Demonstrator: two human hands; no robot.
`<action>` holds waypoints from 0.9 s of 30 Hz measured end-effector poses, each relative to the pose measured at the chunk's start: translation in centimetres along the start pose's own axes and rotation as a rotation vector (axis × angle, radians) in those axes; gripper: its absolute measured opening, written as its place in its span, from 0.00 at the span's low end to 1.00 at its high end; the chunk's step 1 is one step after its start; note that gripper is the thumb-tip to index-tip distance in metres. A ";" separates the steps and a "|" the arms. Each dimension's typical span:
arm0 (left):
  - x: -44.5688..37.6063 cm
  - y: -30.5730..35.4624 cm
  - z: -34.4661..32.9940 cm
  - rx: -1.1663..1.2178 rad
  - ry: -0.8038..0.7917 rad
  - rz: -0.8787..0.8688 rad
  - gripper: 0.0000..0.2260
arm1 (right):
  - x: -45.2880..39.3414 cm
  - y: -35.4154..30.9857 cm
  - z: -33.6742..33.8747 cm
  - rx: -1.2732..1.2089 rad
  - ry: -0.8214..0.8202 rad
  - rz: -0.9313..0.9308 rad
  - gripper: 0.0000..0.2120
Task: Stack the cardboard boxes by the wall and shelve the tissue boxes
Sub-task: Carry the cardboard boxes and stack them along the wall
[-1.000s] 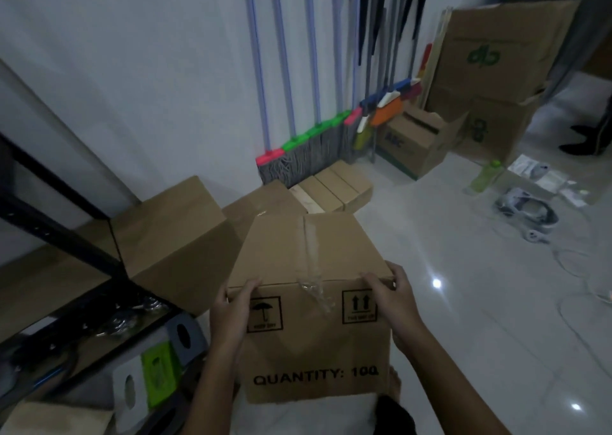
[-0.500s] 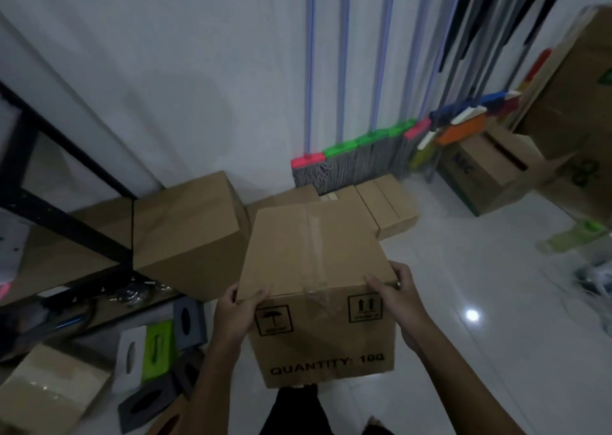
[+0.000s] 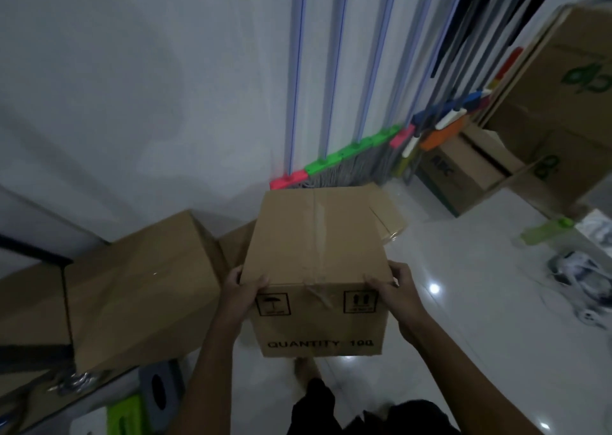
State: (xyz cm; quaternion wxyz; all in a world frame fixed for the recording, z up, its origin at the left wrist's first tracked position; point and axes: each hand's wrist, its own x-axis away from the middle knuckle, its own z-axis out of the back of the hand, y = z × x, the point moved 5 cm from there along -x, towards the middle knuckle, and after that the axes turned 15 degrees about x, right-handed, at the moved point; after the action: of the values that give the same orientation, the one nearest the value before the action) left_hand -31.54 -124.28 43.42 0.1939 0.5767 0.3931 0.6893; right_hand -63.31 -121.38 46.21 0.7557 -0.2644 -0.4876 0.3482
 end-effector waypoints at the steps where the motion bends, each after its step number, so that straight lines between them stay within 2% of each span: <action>1: -1.5 0.6 -0.1 -0.020 -0.016 -0.001 0.28 | -0.8 -0.1 -0.8 0.003 0.000 -0.010 0.22; 10: -11.7 0.5 1.6 -0.099 -0.023 0.016 0.29 | -6.6 1.8 -8.8 -0.018 0.013 -0.110 0.22; 17: -16.1 -2.5 3.0 -0.183 -0.044 0.038 0.27 | -8.4 5.1 -12.7 0.145 0.066 -0.213 0.24; 20: -17.8 -3.4 3.3 -0.364 -0.059 0.001 0.28 | -9.1 6.7 -14.4 0.162 0.076 -0.268 0.26; 23: -19.6 -4.5 3.6 -0.553 -0.036 -0.108 0.30 | -10.8 8.1 -16.6 0.132 0.012 -0.341 0.25; 27: -20.5 -5.8 3.4 -0.741 0.004 -0.104 0.34 | -12.5 10.7 -19.2 0.126 -0.097 -0.415 0.17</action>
State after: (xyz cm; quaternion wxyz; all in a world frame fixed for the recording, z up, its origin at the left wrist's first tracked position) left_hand -24.11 -134.37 25.87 0.4234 0.4455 0.1460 0.7752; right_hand -52.05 -125.67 24.02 0.8018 -0.0937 -0.5447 0.2272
